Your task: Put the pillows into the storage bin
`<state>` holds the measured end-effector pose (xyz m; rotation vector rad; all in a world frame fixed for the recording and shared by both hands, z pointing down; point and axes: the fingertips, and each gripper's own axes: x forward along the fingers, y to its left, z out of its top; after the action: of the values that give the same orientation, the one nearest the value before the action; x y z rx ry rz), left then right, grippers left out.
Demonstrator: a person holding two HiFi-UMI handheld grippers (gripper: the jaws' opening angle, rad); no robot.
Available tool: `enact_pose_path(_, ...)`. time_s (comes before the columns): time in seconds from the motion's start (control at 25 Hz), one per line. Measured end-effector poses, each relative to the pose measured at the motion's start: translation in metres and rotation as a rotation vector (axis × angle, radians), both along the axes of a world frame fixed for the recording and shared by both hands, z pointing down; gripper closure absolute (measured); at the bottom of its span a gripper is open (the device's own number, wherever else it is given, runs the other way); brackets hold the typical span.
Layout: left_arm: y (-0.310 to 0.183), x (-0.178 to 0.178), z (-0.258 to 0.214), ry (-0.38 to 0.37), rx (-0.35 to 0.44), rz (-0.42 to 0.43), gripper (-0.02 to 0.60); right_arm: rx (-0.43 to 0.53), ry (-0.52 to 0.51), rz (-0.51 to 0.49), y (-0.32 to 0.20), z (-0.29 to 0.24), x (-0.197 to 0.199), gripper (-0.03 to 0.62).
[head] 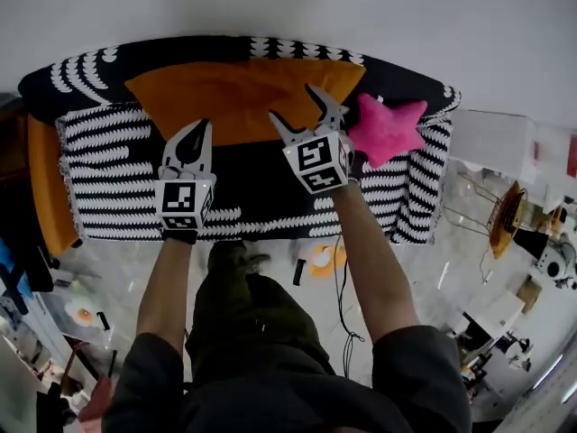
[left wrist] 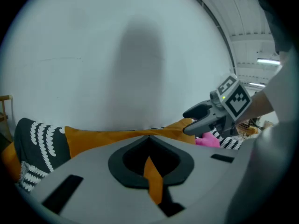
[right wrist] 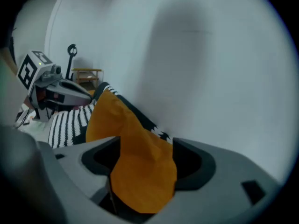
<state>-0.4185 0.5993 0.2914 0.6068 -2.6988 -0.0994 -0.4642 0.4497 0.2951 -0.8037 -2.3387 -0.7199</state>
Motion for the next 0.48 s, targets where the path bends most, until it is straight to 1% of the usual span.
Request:
enact_pose_path(0.16, 0.03, -0.014, 0.019, -0.004, 0.015, -0.041, 0.581, 0.163, 0.024, -0.181, 0.048, 0.03, -0.031, 0.241)
enact_pose_path(0.28, 0.045, 0.005, 0.043, 0.088, 0.016, -0.121, 0.581, 0.238, 0.148, -0.332, 0.068, 0.068, -0.023, 0.232)
enact_pose_path(0.32, 0.048, 0.003, 0.05, 0.1, 0.016, -0.131, 0.581, 0.263, 0.17, -0.356, 0.07, 0.078, -0.026, 0.229)
enact_pose_path(0.4, 0.053, -0.006, 0.063, 0.106, 0.019, -0.136, 0.581, 0.305, 0.179, -0.374, 0.071, 0.092, -0.038, 0.226)
enact_pose_path(0.48, 0.056, -0.01, 0.072, 0.113, 0.021, -0.14, 0.581, 0.315, 0.184, -0.374, 0.071, 0.1, -0.046, 0.226)
